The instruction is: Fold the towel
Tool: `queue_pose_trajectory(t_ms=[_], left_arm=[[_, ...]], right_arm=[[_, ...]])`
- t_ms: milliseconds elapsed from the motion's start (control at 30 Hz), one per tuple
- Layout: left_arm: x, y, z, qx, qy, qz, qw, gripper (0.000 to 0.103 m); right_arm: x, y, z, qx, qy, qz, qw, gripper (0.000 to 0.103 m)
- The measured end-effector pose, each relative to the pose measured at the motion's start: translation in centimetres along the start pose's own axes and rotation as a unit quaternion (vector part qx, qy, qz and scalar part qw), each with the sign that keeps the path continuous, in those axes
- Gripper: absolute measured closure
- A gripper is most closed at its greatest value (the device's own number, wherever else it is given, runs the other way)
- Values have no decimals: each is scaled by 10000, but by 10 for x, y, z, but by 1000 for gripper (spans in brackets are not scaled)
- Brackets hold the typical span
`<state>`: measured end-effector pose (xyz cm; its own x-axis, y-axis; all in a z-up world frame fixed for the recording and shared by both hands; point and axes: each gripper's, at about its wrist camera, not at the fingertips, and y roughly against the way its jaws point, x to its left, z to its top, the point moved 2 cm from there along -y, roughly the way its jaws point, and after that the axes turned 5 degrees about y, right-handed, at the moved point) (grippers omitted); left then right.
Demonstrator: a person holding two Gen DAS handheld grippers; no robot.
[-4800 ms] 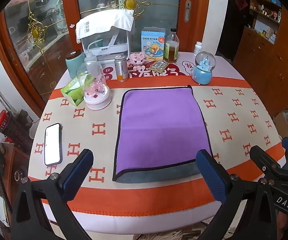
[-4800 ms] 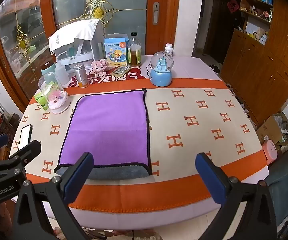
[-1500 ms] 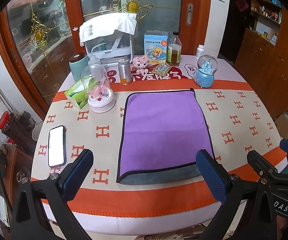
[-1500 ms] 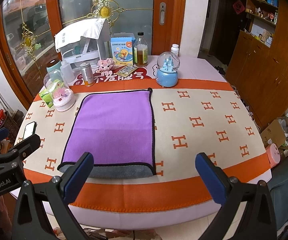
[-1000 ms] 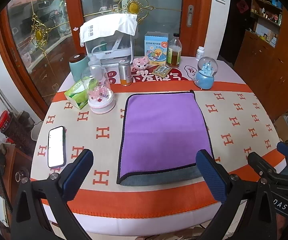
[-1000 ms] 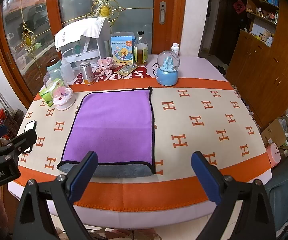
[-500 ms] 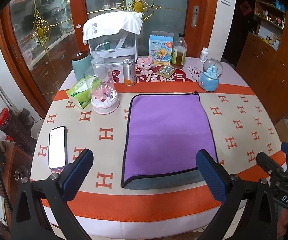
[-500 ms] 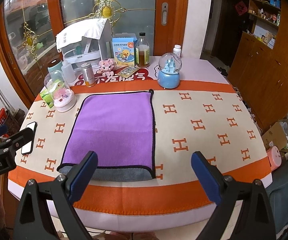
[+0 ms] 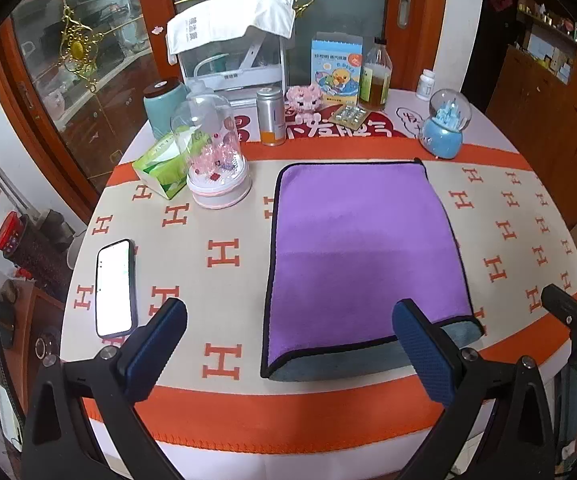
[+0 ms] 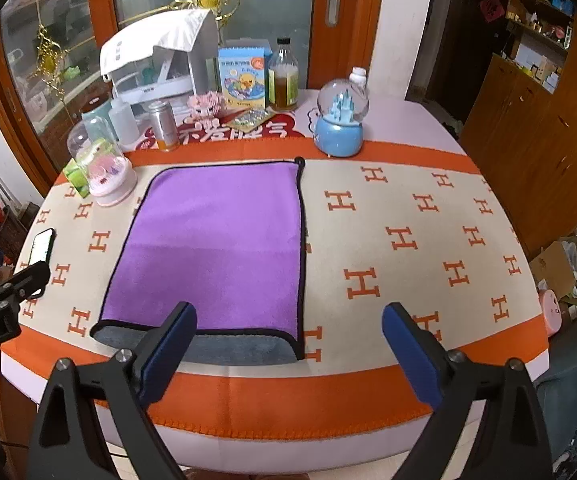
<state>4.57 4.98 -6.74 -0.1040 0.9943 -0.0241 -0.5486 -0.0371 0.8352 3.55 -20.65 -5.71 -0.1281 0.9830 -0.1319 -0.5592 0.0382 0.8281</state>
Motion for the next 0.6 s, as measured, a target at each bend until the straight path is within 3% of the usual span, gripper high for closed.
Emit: queue_pose_trajectory(t_ms=[300, 600], left_arm=[[4, -39, -10, 274, -286, -234, 9989, 1], [15, -85, -27, 680, -343, -428, 9962, 1]], right_arm=[[-1, -35, -8, 241, 135, 128, 9995, 14], [0, -74, -26, 600, 283, 597, 9960, 21]])
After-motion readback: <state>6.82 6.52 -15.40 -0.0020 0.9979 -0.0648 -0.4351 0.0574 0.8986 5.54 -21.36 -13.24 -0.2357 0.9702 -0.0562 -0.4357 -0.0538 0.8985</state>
